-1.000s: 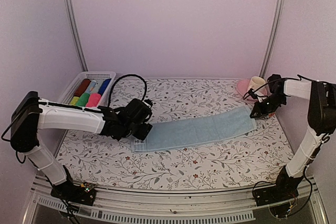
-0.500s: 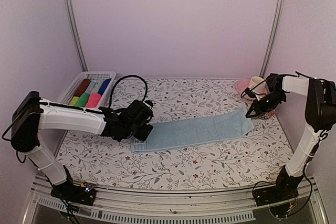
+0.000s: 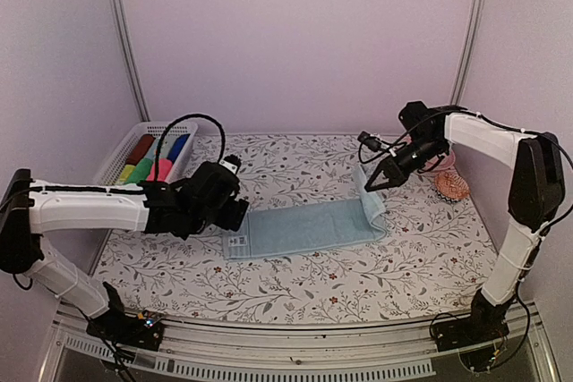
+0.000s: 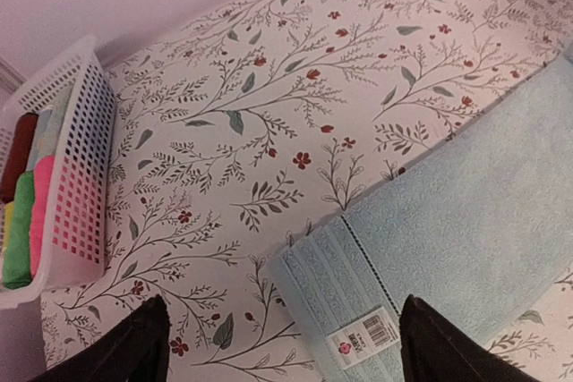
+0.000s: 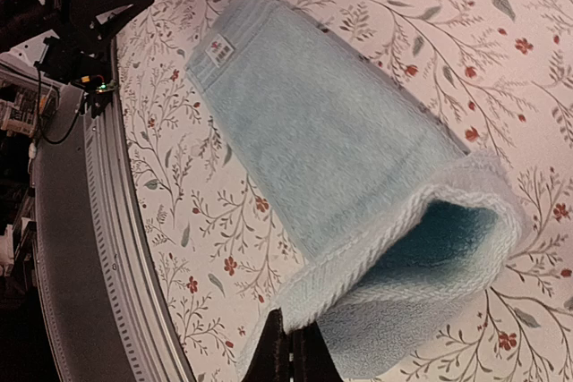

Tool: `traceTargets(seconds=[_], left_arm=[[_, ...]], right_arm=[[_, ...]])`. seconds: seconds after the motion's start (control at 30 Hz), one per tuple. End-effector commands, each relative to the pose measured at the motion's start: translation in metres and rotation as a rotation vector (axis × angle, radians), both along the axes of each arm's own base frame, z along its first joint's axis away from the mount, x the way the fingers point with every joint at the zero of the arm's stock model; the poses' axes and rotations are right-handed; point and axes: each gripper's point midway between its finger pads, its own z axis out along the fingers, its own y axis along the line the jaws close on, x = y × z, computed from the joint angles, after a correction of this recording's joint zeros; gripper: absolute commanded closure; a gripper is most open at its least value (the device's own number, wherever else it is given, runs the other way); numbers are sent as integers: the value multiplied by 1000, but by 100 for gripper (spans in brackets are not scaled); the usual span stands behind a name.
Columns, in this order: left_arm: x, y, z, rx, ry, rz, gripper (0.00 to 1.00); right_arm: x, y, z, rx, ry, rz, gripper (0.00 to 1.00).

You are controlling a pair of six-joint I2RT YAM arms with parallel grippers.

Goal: Roll the towels
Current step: Fold the towel at the center of the board.

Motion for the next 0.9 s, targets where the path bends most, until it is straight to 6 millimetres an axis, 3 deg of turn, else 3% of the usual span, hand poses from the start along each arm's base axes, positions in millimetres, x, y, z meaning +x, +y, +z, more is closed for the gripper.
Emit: traceTargets(seconds=[0.0, 0.13, 0.33, 0.5, 0.67, 0.73, 0.87], left_arm=[[-6, 25, 30, -68, -61, 63, 11], [-14, 45, 50, -121, -103, 92, 11], [-24, 66, 49, -138, -106, 133, 11], [-28, 73, 43, -132, -94, 150, 11], [-29, 76, 41, -128, -92, 159, 11], [-29, 77, 41, -123, -93, 159, 11], [-29, 78, 40, -116, -94, 160, 10]], right_arm=[[-10, 46, 19, 84, 10, 115, 98], [-13, 95, 19, 126, 27, 216, 98], [-11, 170, 23, 188, 4, 326, 98], [-13, 217, 23, 247, -13, 370, 98], [-14, 242, 20, 275, -35, 386, 98], [-13, 249, 0, 269, -12, 388, 98], [-10, 256, -15, 260, -10, 381, 98]])
